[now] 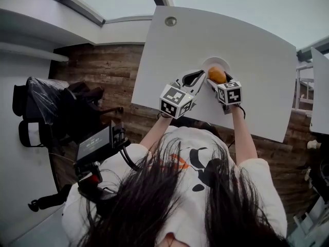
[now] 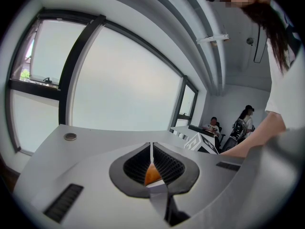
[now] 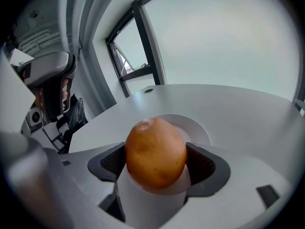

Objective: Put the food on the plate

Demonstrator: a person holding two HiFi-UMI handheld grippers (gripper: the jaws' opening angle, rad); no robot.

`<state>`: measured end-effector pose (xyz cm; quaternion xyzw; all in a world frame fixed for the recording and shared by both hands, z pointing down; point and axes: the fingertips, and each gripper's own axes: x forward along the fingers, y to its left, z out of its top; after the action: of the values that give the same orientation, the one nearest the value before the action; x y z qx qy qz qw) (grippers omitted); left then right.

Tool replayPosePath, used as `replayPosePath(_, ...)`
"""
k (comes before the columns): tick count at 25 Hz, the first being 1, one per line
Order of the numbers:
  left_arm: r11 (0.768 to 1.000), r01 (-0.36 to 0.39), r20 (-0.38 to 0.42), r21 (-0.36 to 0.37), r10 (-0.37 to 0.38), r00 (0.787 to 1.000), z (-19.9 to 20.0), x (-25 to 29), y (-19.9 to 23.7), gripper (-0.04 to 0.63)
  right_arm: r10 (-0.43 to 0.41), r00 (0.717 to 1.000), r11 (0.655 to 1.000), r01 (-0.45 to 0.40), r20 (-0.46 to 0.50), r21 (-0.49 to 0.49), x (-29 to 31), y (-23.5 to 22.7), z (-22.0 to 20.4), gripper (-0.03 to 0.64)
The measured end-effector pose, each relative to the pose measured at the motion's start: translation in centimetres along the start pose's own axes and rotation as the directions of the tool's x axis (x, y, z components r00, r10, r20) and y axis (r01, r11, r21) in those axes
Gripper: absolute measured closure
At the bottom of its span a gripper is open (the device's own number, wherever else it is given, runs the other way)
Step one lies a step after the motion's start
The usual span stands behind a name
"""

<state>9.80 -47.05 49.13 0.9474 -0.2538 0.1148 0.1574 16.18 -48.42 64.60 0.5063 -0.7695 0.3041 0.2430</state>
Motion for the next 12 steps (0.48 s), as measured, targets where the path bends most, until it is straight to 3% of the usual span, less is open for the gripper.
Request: replayPosePath(12, 1.000, 0.000, -0.011, -0.012, 0.000, 1.000, -0.7, -0.1, -0.3, 0.591, -0.053, 0.992, 0.982, 0.031, 0.113, 0.187, -4.5, -0.1, 2.0, 0.242)
